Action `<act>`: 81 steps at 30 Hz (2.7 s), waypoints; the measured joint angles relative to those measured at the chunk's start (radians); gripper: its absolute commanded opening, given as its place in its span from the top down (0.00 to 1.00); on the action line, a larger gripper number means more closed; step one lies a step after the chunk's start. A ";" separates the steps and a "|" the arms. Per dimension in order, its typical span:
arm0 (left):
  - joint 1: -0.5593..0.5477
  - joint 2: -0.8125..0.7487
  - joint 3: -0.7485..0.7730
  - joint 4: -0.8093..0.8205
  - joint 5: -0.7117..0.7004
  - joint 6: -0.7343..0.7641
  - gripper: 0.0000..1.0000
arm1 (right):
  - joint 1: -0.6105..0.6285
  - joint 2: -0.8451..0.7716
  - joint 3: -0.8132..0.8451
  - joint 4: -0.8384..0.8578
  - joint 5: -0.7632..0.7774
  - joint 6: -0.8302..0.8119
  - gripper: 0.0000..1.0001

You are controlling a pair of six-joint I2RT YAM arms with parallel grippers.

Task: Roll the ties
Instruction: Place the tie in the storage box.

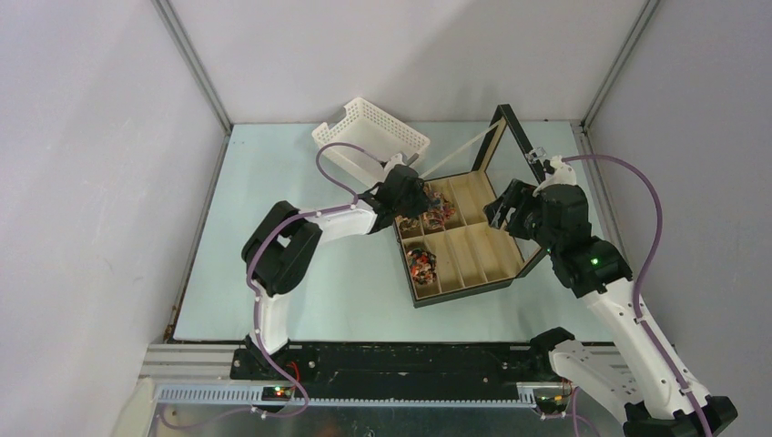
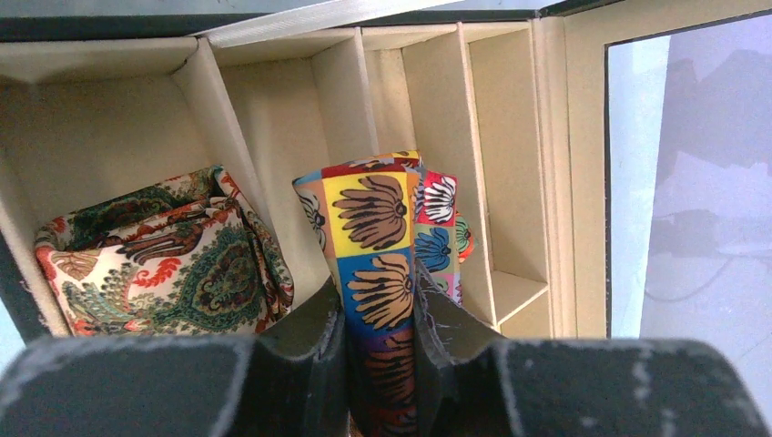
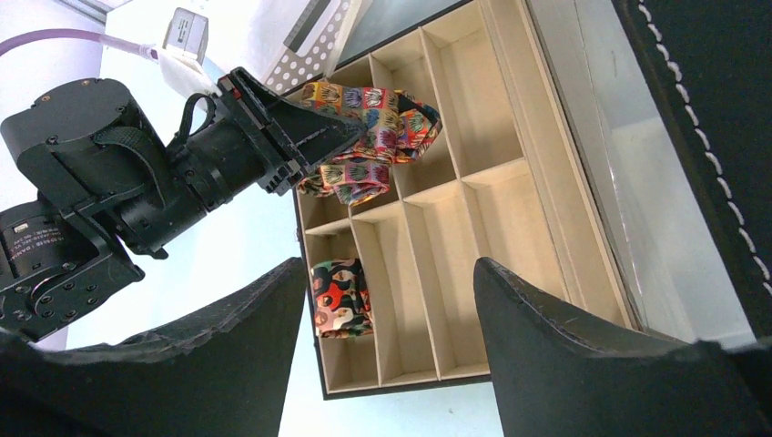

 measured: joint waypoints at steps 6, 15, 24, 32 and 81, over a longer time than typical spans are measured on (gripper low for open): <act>0.000 0.000 -0.003 0.002 -0.001 0.000 1.00 | 0.001 0.000 0.000 0.000 0.007 0.000 0.29; 0.000 -0.004 -0.020 0.022 -0.002 -0.001 1.00 | 0.008 0.005 0.000 0.001 0.007 0.000 0.29; 0.000 -0.004 -0.021 0.022 -0.003 -0.001 1.00 | 0.012 0.005 0.000 0.001 0.008 0.001 0.29; 0.006 -0.017 -0.047 0.022 -0.012 0.000 1.00 | 0.014 0.010 0.000 0.008 0.007 0.001 0.29; -0.063 0.369 0.720 -0.795 -0.321 0.112 0.45 | 0.025 0.001 0.000 0.007 0.041 0.000 0.28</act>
